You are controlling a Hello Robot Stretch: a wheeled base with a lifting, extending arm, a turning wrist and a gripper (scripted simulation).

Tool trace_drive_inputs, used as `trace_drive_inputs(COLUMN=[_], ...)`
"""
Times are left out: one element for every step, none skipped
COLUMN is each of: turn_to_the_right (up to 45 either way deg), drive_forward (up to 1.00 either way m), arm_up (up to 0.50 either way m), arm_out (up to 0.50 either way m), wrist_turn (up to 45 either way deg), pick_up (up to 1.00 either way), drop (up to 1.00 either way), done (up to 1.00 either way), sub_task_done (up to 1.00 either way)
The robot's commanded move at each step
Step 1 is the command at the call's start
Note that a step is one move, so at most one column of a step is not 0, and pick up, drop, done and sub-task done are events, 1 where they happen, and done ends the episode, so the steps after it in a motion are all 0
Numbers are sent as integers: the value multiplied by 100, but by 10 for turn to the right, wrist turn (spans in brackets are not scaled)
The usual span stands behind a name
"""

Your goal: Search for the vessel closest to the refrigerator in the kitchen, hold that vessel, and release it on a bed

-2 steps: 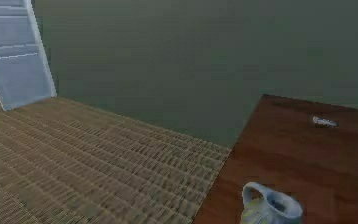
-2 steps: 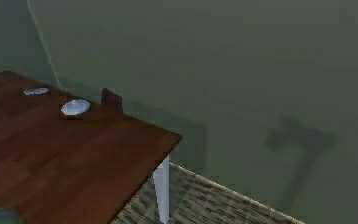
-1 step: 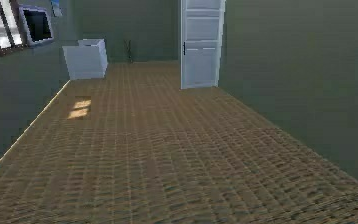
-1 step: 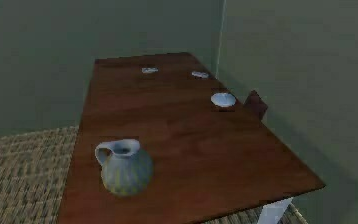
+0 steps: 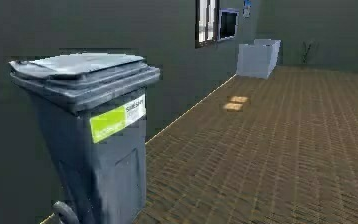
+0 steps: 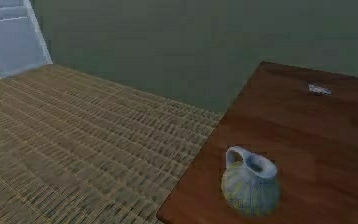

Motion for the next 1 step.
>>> trace_drive_inputs(turn_to_the_right=[-450], drive_forward=[0], arm_up=[0], arm_out=[0], wrist_turn=[0], pick_up=[0], drop=[0], done=[0], sub_task_done=[0])
